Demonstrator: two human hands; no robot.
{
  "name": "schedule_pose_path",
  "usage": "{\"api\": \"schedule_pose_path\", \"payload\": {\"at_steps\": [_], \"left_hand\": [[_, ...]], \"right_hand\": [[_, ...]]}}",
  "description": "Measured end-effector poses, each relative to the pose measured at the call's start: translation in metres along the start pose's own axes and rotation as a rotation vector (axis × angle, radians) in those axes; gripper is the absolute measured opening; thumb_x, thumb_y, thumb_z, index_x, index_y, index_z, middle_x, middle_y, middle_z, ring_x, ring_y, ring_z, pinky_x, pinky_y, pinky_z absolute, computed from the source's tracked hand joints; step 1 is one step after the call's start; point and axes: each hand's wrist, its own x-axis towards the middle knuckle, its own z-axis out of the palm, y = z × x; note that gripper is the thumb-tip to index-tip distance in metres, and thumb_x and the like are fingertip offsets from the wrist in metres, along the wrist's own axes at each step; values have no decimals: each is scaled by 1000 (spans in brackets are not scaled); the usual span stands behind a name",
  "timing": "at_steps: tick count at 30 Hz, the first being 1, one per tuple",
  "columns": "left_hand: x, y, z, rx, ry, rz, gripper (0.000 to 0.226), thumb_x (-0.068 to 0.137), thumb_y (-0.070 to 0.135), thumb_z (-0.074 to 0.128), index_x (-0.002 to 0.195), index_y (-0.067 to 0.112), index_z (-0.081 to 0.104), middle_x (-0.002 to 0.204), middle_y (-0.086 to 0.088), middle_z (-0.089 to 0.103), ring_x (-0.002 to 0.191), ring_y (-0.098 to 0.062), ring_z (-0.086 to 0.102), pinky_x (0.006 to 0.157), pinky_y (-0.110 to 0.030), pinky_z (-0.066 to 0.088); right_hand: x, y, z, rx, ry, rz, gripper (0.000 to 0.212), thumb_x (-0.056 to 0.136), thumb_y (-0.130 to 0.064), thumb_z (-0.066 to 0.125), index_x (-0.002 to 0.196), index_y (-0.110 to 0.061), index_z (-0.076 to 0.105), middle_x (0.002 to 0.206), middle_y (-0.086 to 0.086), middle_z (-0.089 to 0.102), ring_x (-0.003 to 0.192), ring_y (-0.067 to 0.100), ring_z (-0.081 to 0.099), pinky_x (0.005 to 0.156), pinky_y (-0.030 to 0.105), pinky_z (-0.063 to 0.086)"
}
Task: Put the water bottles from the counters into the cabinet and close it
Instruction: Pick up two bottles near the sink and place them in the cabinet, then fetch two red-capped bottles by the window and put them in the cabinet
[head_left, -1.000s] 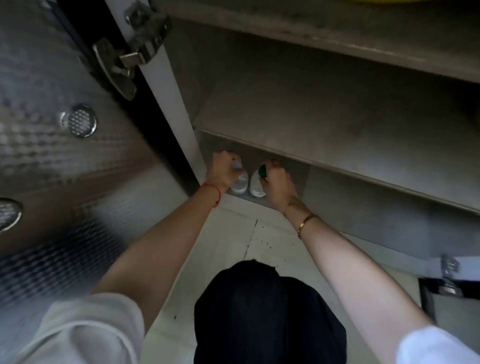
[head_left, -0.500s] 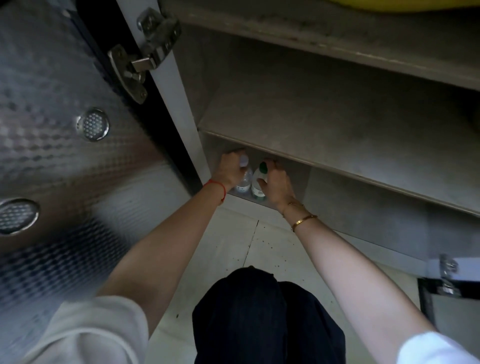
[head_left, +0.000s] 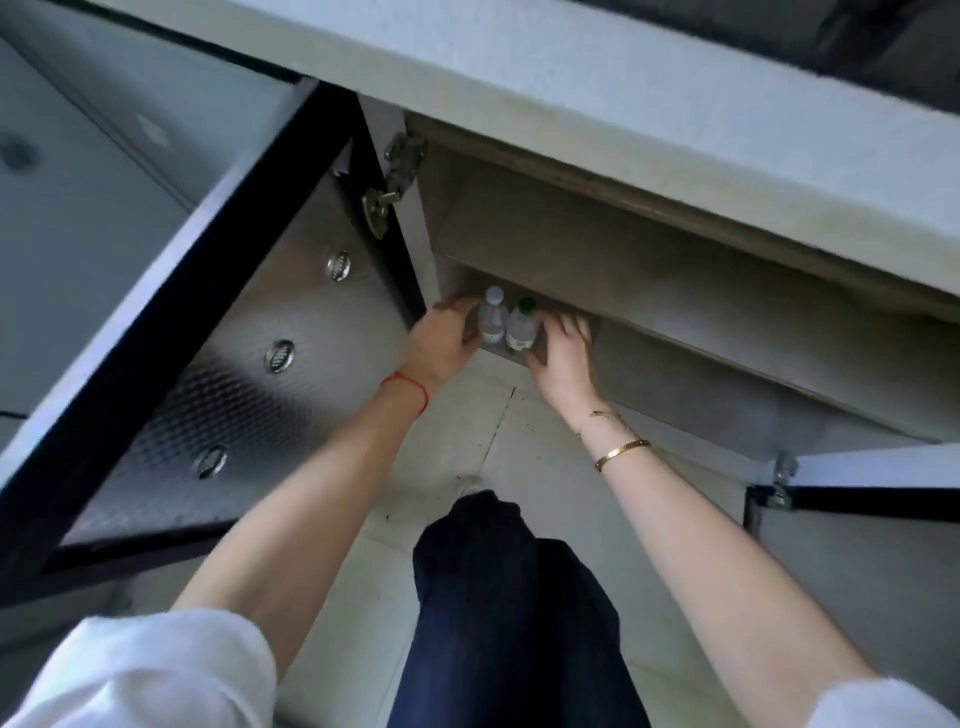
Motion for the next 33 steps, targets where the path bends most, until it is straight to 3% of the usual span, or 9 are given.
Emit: {"api": "schedule_pose_path", "payload": {"at_steps": [4, 9, 18, 23, 28, 33], "left_hand": [[-68, 49, -65, -15, 82, 14, 43, 85, 22, 58, 126, 10, 58, 123, -16, 63, 108, -37, 63, 88, -41, 54], [-156, 111, -153, 43, 209, 60, 50, 87, 14, 62, 136, 9, 53, 139, -10, 56, 129, -27, 52, 107, -38, 45], [-294, 199, -286, 128, 346, 122, 48, 88, 13, 64, 135, 8, 53, 139, -12, 56, 129, -30, 52, 110, -46, 43], [-357, 210, -318, 141, 420, 95, 48, 89, 19, 66, 135, 11, 54, 137, -7, 59, 128, -26, 54, 108, -47, 44], [-407, 221, -325, 146, 465, 2, 49, 89, 23, 67, 136, 17, 53, 138, -1, 57, 131, -21, 51, 118, -48, 30], [-435, 223, -330, 133, 479, -11, 48, 91, 26, 66, 136, 18, 53, 138, 0, 57, 131, -20, 51, 116, -48, 34]], "right_hand": [[-47, -41, -72, 53, 11, -30, 49, 88, -20, 65, 133, -9, 51, 135, 10, 54, 131, 28, 39, 110, 38, 33], [-107, -92, -172, 52, 18, -92, 53, 89, -25, 65, 138, -12, 48, 139, 4, 52, 134, 22, 37, 112, 37, 33], [-207, -165, -336, 46, 77, -226, 54, 90, -27, 64, 139, -14, 47, 138, 2, 52, 134, 20, 37, 114, 38, 34], [-245, -192, -380, 32, 76, -302, 55, 89, -27, 65, 139, -15, 47, 138, 1, 52, 135, 19, 36, 114, 38, 35], [-270, -214, -400, 41, 78, -376, 53, 89, -28, 65, 138, -16, 48, 135, 0, 54, 132, 18, 40, 112, 39, 37], [-287, -231, -409, 31, 69, -424, 52, 90, -28, 64, 137, -16, 49, 133, -1, 55, 131, 17, 41, 110, 37, 39]]}}
